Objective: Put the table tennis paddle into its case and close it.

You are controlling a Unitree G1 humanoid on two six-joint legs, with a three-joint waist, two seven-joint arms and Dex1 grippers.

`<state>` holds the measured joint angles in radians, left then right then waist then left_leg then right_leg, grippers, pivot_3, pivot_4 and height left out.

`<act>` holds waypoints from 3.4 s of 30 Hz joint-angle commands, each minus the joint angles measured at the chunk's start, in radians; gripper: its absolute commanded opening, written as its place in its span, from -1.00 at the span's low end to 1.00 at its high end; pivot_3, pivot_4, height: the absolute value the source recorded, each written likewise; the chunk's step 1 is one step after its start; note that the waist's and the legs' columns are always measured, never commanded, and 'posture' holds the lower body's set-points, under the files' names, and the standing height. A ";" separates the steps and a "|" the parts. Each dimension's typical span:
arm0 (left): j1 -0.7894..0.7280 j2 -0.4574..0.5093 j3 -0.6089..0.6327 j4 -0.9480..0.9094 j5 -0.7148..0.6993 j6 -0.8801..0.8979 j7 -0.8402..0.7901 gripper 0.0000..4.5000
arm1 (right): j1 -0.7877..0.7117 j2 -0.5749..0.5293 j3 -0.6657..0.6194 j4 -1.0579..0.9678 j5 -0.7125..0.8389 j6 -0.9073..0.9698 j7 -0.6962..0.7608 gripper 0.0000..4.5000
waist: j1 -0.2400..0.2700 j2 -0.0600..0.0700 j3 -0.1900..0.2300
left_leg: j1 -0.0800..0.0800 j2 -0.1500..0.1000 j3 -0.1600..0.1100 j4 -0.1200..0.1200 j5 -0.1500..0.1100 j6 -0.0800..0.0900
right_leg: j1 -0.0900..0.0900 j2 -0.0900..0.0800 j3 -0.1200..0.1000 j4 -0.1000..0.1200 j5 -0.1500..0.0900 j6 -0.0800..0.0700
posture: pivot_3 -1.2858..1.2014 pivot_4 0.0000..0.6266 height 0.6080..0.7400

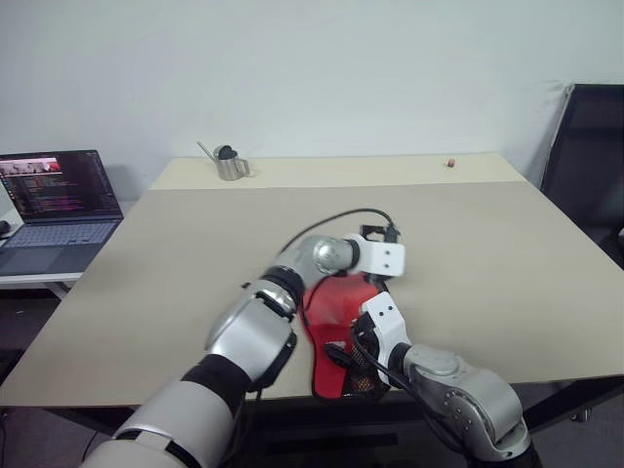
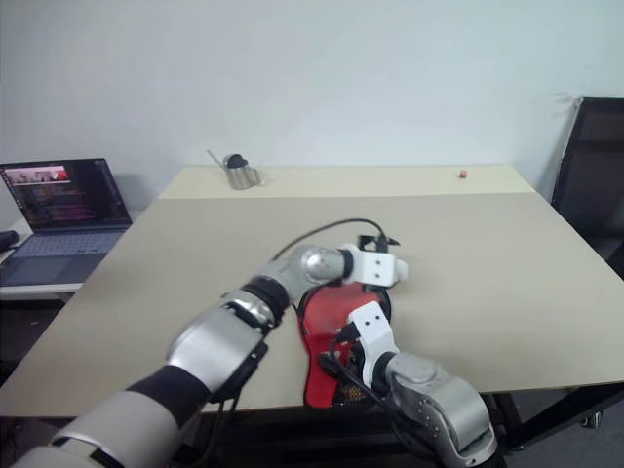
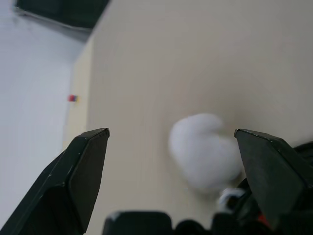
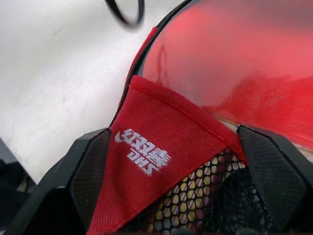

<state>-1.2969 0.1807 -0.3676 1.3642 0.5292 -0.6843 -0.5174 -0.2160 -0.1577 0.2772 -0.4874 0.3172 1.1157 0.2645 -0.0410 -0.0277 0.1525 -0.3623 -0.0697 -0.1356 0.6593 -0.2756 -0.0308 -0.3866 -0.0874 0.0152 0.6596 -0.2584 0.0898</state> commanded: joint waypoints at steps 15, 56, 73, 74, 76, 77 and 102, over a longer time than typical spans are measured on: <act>0.448 0.267 0.407 -0.616 -0.627 0.439 -0.587 0.99 | -0.088 -0.121 -0.271 -0.017 0.236 0.116 0.157 1.00 | 0.014 0.005 0.008 | -0.005 0.001 -0.002 0.000 0.000 0.000 | -0.003 -0.002 0.000 -0.001 0.004 -0.007 | 0.03 -0.52 1.00; 0.755 0.159 0.153 -1.112 -0.620 0.729 -0.446 0.99 | -0.731 -0.186 -0.323 1.167 -0.030 -0.531 0.260 1.00 | 0.008 0.011 0.012 | -0.021 -0.004 0.002 0.000 -0.001 0.000 | -0.020 -0.004 0.003 -0.003 0.004 -0.011 | 0.03 -0.52 1.00; 0.695 0.134 0.127 -1.021 -0.589 0.674 -0.448 1.00 | -0.753 -0.129 -0.290 1.295 -0.138 -0.630 0.281 0.41 | 0.006 0.011 0.012 | -0.021 -0.004 0.002 0.001 0.000 -0.001 | -0.021 -0.004 0.004 -0.001 0.004 -0.011 | 0.03 -0.52 1.00; 0.681 0.130 0.121 -0.998 -0.583 0.661 -0.456 1.00 | -0.751 -0.128 -0.290 1.292 -0.141 -0.629 0.283 0.28 | 0.007 0.011 0.012 | -0.021 -0.004 0.002 0.001 0.000 -0.001 | -0.021 -0.003 0.004 -0.001 0.004 -0.011 | 0.03 -0.52 1.00; 0.651 0.119 0.105 -0.937 -0.568 0.636 -0.473 1.00 | -0.749 -0.128 -0.289 1.284 -0.152 -0.630 0.283 -0.04 | 0.007 0.011 0.012 | -0.021 -0.004 0.002 0.001 0.000 -0.001 | -0.021 -0.004 0.004 -0.001 0.004 -0.011 | 0.03 -0.52 1.00; 0.642 0.116 0.098 -0.909 -0.563 0.626 -0.480 1.00 | -0.748 -0.128 -0.290 1.280 -0.153 -0.628 0.283 -0.17 | 0.007 0.011 0.012 | -0.021 -0.004 0.002 0.001 0.000 -0.001 | -0.021 -0.004 0.004 -0.001 0.004 -0.011 | 0.03 -0.52 1.00; 0.672 0.071 0.050 -0.709 -0.555 0.619 -0.601 1.00 | -0.364 -0.391 -0.327 0.532 -0.022 -0.119 0.356 -0.76 | 0.018 0.017 0.007 | -0.020 -0.005 0.001 0.001 -0.001 0.001 | -0.018 -0.005 0.002 -0.003 0.004 -0.010 | 0.03 -0.52 1.00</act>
<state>-0.6634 0.2540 -0.2694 0.6036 -0.0669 -0.0912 -1.0914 -0.5885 -0.5145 -0.0205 0.1271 0.2767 0.9524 0.6104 -0.0231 -0.0104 0.1594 -0.3828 -0.0753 -0.1350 0.6605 -0.2766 -0.0298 -0.4044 -0.0926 0.0169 0.6567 -0.2547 0.0803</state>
